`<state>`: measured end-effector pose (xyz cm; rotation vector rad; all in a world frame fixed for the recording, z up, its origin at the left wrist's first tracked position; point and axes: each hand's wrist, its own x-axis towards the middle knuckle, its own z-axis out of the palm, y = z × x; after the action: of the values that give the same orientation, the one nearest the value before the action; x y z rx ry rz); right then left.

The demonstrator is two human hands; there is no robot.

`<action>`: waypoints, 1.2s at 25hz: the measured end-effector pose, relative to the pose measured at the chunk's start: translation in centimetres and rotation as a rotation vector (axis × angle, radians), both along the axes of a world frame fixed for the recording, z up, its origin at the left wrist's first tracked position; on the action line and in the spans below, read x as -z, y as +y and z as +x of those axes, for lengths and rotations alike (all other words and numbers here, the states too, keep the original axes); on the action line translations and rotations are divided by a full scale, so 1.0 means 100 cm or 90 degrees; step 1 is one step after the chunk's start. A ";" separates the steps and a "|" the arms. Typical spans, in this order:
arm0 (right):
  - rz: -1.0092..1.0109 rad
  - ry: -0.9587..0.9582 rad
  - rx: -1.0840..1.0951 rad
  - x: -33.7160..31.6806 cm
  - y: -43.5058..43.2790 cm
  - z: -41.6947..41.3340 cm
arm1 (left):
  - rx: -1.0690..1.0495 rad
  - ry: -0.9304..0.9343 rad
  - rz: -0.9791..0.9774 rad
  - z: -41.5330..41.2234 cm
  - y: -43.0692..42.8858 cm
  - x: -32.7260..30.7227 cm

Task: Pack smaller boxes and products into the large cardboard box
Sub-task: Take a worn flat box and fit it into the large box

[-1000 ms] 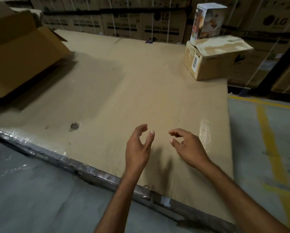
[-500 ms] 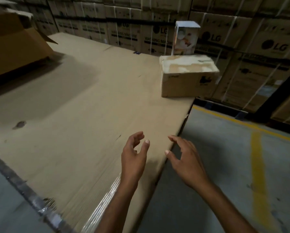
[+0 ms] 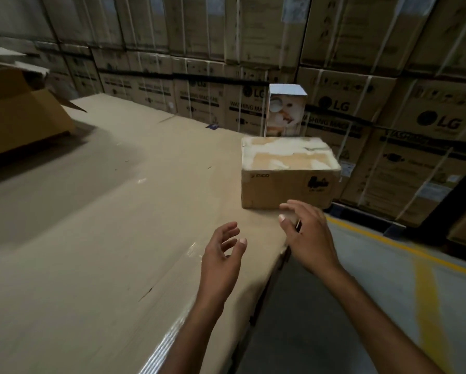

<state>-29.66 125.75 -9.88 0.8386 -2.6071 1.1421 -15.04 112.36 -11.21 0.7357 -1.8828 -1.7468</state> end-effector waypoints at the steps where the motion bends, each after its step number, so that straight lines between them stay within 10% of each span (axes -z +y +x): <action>1: 0.003 0.003 0.029 -0.005 -0.003 -0.028 | 0.000 0.006 0.005 -0.018 -0.005 -0.002; 8: 0.136 0.082 0.141 -0.026 -0.027 -0.208 | 0.055 -0.042 -0.105 -0.134 -0.016 -0.011; 13: 0.161 -0.196 0.179 -0.037 -0.035 -0.286 | 0.056 -0.066 -0.103 -0.213 -0.011 -0.007; 21: 0.308 0.013 -0.079 -0.043 -0.064 -0.258 | -0.372 -0.024 0.041 -0.261 -0.021 0.004; 30: 0.334 -0.029 -0.082 -0.018 -0.117 -0.348 | -0.411 -0.059 0.083 -0.273 -0.028 -0.004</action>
<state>-64.50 114.02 -8.07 1.0935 -2.9751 0.4951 -42.33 109.58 -10.81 1.3175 -1.3649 -1.4318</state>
